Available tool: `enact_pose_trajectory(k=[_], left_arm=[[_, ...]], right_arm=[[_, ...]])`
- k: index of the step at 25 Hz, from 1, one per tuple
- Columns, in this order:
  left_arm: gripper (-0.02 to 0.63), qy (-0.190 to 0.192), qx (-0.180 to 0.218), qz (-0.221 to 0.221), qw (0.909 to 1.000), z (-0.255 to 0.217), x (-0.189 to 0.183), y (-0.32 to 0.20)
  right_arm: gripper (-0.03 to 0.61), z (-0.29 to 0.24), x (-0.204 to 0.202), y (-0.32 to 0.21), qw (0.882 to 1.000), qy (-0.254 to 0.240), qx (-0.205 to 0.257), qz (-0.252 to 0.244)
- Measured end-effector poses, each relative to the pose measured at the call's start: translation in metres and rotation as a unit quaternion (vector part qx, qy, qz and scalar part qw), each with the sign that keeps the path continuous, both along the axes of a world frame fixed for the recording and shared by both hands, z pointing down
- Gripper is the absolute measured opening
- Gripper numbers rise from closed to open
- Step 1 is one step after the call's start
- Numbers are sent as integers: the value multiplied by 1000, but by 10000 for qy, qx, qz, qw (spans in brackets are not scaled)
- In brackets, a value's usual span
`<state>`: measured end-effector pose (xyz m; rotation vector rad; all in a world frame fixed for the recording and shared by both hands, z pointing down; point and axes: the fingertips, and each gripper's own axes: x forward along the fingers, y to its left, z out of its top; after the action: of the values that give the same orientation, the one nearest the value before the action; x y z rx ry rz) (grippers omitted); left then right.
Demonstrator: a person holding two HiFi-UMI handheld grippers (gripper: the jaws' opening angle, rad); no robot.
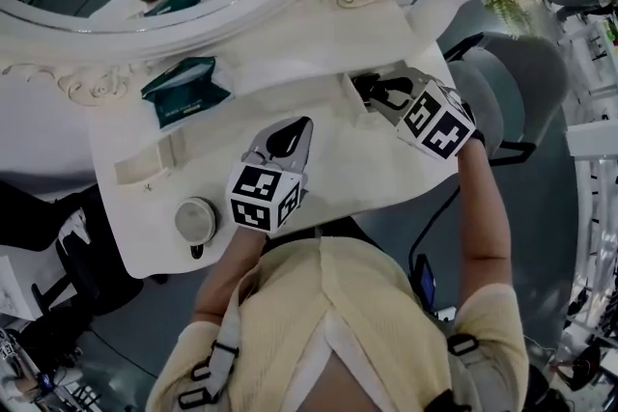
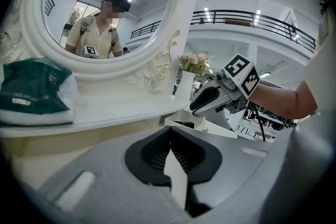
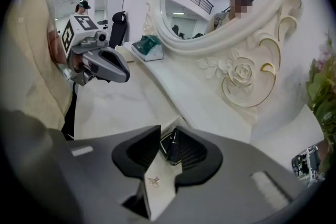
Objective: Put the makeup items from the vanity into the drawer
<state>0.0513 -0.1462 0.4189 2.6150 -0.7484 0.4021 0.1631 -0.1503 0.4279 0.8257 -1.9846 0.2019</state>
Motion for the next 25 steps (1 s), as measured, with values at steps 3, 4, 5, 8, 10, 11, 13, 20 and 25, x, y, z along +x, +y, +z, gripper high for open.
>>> enact_pose_trajectory(k=[3,4,5,8,10,11,13,20,25], left_arm=[[-2,-6,34,-89,10000,-3,-6,-1],[-2,-5,41,-128,9999,-4,-8,-1],[-2,-5,48,-173,9998,-5,-11,-2],[-2,0,75,-326,9994,-7,-19,-6],[-2,2,79,-435,9990,-7,-25,-9],[-2,1,84,-484,9988,-8,-28,-10],[-2,2,109,-557,9984,-10,-33,-11],[-2,109,192,-682,9974,-23,-43,-6],[-2,127,234,-713,9971,-26,-48,-3]], right_arm=[[98,-10,-7,4,9992,-291,206,171],[98,-14,-10,6,9985,-433,245,233],[95,-18,-13,8,9975,-583,270,287],[92,-26,-20,14,9937,-969,375,412],[91,-29,-23,17,9907,-1159,476,538],[89,-31,-24,18,9889,-1252,525,611],[88,-35,-25,19,9847,-1434,626,773],[46,-44,-29,27,9709,-1800,912,1292],[43,-41,-36,35,9599,-2192,840,1534]])
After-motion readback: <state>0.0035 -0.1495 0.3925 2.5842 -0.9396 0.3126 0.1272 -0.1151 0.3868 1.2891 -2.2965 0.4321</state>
